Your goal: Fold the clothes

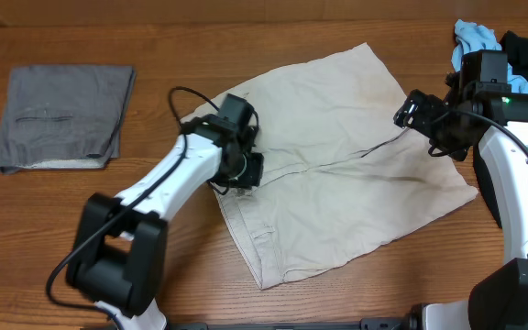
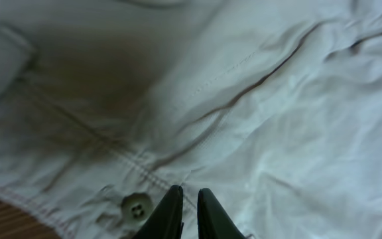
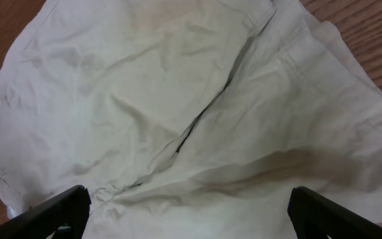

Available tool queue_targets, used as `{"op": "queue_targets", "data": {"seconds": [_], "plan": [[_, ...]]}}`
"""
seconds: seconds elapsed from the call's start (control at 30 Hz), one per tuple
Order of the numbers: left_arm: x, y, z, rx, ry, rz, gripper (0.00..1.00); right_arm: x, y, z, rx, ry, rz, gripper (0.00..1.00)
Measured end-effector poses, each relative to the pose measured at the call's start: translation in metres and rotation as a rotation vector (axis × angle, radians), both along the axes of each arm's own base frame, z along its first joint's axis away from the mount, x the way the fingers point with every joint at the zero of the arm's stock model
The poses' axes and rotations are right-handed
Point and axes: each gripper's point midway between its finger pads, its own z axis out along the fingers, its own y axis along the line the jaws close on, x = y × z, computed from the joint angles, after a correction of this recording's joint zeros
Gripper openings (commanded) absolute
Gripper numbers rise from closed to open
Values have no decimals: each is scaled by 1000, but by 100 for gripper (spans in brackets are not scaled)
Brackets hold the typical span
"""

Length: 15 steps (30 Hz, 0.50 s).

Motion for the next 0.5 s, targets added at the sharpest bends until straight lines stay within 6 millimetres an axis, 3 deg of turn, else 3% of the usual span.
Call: {"op": "queue_targets", "data": {"seconds": [0.2,0.5], "plan": [[-10,3,-37,66,80,-38,11,0,0,0,0,0,0,100],[-3,10,-41,118,62,-36,11,0,0,0,0,0,0,100]]}}
